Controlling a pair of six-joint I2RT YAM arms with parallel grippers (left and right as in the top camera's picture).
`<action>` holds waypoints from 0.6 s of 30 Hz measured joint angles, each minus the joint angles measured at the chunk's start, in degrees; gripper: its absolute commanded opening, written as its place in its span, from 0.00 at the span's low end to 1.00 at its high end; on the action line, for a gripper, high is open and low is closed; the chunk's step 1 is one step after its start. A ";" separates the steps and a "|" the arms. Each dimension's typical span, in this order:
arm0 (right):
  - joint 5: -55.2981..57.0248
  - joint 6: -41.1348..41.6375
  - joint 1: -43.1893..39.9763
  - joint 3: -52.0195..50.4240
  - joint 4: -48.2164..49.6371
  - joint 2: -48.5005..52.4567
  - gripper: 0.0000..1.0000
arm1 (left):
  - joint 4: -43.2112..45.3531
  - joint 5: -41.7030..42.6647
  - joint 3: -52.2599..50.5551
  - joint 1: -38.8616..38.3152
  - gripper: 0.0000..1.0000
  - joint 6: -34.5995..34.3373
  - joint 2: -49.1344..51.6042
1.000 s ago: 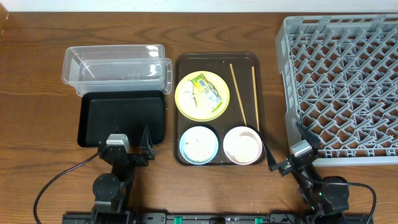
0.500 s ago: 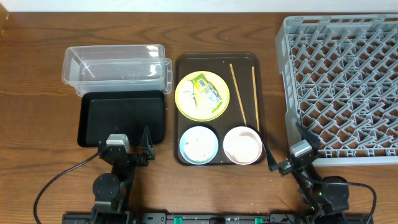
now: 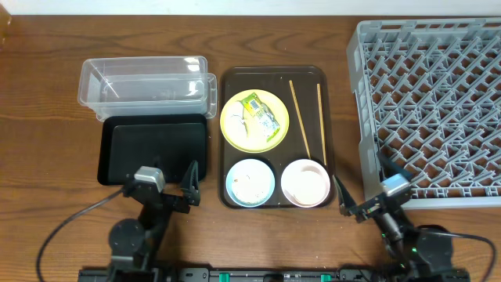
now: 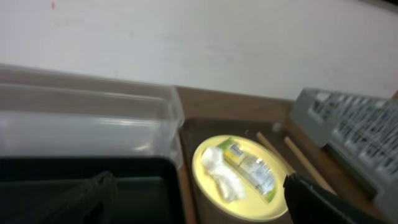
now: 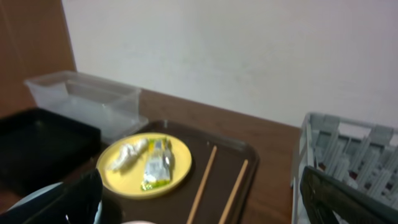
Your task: Sort waste into correct bins and load items into the dishwasher rack
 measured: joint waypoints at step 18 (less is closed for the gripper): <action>-2.16 3.93 0.00 59.78 -46.31 55.84 0.99 | -35.98 14.56 54.05 0.00 0.88 -2.82 54.18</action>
